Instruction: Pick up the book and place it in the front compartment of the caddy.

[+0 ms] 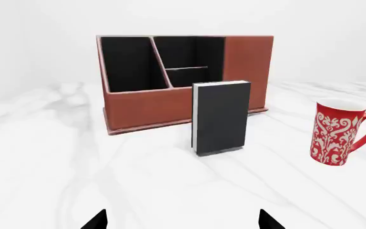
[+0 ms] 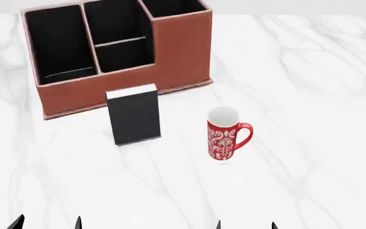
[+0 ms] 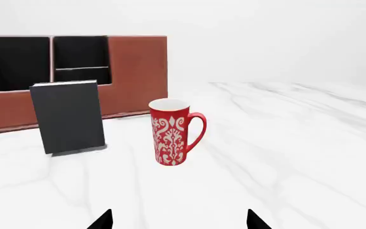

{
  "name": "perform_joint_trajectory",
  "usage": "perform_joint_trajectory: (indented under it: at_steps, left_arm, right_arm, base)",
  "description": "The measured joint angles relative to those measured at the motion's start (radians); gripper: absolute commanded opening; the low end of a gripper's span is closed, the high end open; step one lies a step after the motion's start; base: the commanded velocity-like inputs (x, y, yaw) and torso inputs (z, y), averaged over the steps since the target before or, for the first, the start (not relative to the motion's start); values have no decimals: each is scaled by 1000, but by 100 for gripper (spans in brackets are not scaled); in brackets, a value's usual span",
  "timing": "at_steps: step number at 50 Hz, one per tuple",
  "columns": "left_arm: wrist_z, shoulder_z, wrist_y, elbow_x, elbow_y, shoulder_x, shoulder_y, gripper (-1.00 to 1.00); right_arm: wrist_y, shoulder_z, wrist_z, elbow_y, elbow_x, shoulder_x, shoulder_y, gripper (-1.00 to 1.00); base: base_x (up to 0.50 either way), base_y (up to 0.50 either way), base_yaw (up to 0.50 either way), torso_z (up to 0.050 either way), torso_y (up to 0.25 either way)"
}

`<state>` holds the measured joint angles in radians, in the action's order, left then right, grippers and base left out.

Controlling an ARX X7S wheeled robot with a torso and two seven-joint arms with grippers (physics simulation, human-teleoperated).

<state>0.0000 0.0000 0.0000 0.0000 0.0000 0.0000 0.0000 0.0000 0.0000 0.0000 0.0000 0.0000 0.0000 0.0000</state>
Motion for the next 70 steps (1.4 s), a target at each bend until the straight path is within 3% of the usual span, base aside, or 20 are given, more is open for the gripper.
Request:
perform_joint_trajectory:
  at_steps: [47,56,70]
  left_arm:
    - [-94,86,-39,-62,30,-78,-2,100]
    - [-124,72,-199,-85,165,-101,-72,100]
    - [-151,-13,-558,-196,567,-162,-330,100]
  right_arm:
    - [60,-76,88,-39,59,71,9,100]
    - [219,-57,111,-206,87,107,74,100]
    - [647,19,116,-654,179,212,354,100]
  base:
    - [0,0,0,0,0]
    - [0,0,0,0,0]
    - [0,0,0,0,0]
